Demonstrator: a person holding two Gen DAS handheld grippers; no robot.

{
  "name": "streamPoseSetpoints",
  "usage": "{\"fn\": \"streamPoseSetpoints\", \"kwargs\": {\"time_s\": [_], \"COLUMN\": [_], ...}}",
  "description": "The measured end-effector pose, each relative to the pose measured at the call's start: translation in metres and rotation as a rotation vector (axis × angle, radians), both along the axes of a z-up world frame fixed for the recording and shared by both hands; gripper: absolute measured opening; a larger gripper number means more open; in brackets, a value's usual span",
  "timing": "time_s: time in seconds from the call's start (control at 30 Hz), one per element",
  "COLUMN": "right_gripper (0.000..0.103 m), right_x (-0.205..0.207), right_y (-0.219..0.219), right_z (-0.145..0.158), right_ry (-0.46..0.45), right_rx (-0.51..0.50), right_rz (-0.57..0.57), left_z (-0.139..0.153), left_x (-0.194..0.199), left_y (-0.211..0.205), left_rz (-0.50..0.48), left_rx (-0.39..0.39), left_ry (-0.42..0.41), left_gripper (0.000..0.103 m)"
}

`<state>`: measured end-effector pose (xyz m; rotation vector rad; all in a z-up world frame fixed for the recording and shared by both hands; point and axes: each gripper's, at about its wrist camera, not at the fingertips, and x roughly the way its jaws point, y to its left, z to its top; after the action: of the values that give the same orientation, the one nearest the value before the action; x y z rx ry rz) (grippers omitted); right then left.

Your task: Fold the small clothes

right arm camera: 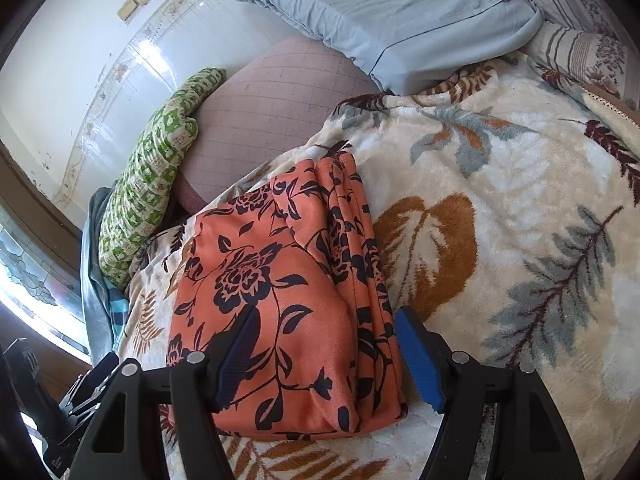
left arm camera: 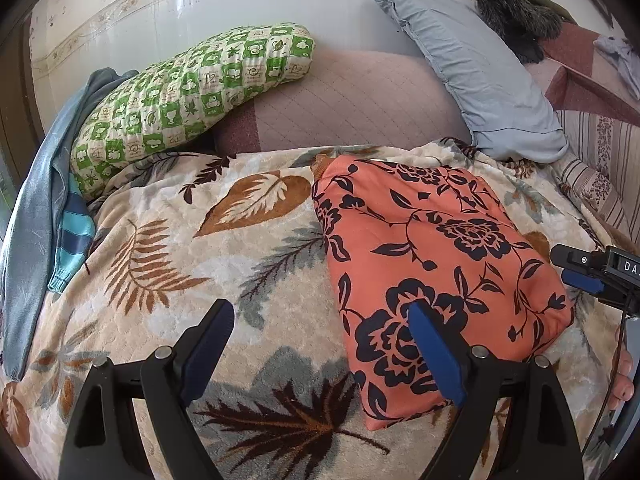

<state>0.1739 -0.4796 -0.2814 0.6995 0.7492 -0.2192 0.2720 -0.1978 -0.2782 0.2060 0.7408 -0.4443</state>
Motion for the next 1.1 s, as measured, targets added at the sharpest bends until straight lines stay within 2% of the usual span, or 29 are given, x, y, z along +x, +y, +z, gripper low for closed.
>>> {"fn": "streamPoseSetpoints", "kwargs": {"time_s": [0.17,0.5,0.73,0.93,1.1], "right_gripper": [0.074,0.074,0.074,0.074,0.074], "right_x": [0.002,0.009,0.009,0.006,0.013], "right_y": [-0.003,-0.018,-0.038,-0.054,-0.056], "right_z": [-0.002,-0.013,-0.024,-0.029,-0.032], "right_ry": [0.0,-0.012,-0.006,-0.038,-0.062], "right_rx": [0.008,0.09,0.116,0.194,0.252], "right_rz": [0.003,0.001,-0.019,-0.042,-0.01], "left_z": [-0.003,-0.012,-0.018,-0.025,-0.029], "left_x": [0.001,0.007,0.009,0.011,0.014], "left_y": [-0.001,-0.004,-0.011,-0.017,-0.025], "left_rz": [-0.003,-0.003,-0.012,-0.017,-0.054], "left_rx": [0.005,0.01,0.042,0.053,0.03], "left_ry": [0.007,0.034,0.028,0.041,0.089], "left_gripper": [0.089,0.089,0.089,0.089,0.089]}}
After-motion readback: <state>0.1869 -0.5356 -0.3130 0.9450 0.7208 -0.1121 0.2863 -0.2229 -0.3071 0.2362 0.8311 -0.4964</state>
